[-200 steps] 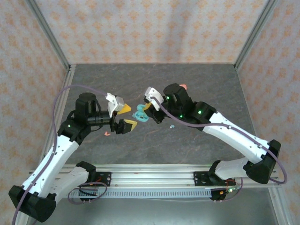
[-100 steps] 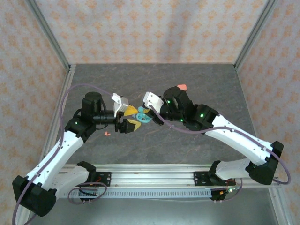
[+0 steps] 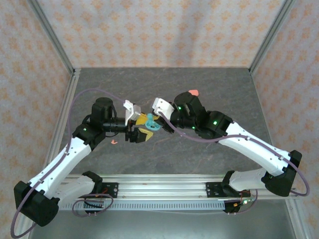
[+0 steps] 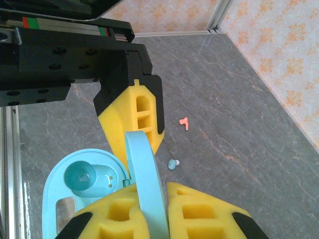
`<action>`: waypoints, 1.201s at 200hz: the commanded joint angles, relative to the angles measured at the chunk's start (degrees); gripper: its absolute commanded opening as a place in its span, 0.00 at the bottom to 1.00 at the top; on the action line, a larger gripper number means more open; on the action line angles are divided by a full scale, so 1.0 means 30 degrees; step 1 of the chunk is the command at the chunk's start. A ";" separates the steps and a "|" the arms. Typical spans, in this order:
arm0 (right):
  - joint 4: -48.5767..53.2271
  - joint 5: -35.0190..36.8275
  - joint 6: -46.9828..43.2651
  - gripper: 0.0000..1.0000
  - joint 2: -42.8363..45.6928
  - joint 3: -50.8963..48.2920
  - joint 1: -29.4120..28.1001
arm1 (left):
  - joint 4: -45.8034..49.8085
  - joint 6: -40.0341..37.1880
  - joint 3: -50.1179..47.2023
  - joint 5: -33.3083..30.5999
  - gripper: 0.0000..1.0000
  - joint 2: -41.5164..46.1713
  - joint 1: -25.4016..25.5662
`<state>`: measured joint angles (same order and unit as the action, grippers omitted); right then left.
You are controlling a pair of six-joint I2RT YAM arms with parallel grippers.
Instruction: Insert wireless bluetooth earbuds into charging case
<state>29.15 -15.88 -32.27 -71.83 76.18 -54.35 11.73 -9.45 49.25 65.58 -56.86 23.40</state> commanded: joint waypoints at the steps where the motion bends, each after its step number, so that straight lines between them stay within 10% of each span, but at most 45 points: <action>1: -0.0074 -0.0299 -0.0088 0.03 0.0375 0.0094 -0.0078 | -0.1149 0.0078 0.0688 -0.0121 0.72 -0.0088 0.0235; 68: -0.0069 -0.0374 0.0004 0.03 0.0378 0.0069 -0.0078 | -0.1411 0.0203 0.0822 -0.0031 0.60 -0.0540 0.0458; 138: -0.0227 -0.0343 0.0411 0.06 0.0284 0.0074 -0.0078 | -0.0609 -0.0461 0.0948 -0.0002 0.28 -0.0655 0.0487; 240: -0.0575 -0.0161 0.1570 0.41 0.0767 -0.0048 -0.0068 | 0.0046 -0.0600 0.0892 -0.0547 0.09 -0.0294 0.0450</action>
<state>29.10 -16.49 -28.97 -71.59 76.18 -54.35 11.31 -10.55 50.19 64.99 -58.76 24.40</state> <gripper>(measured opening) 0.390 0.324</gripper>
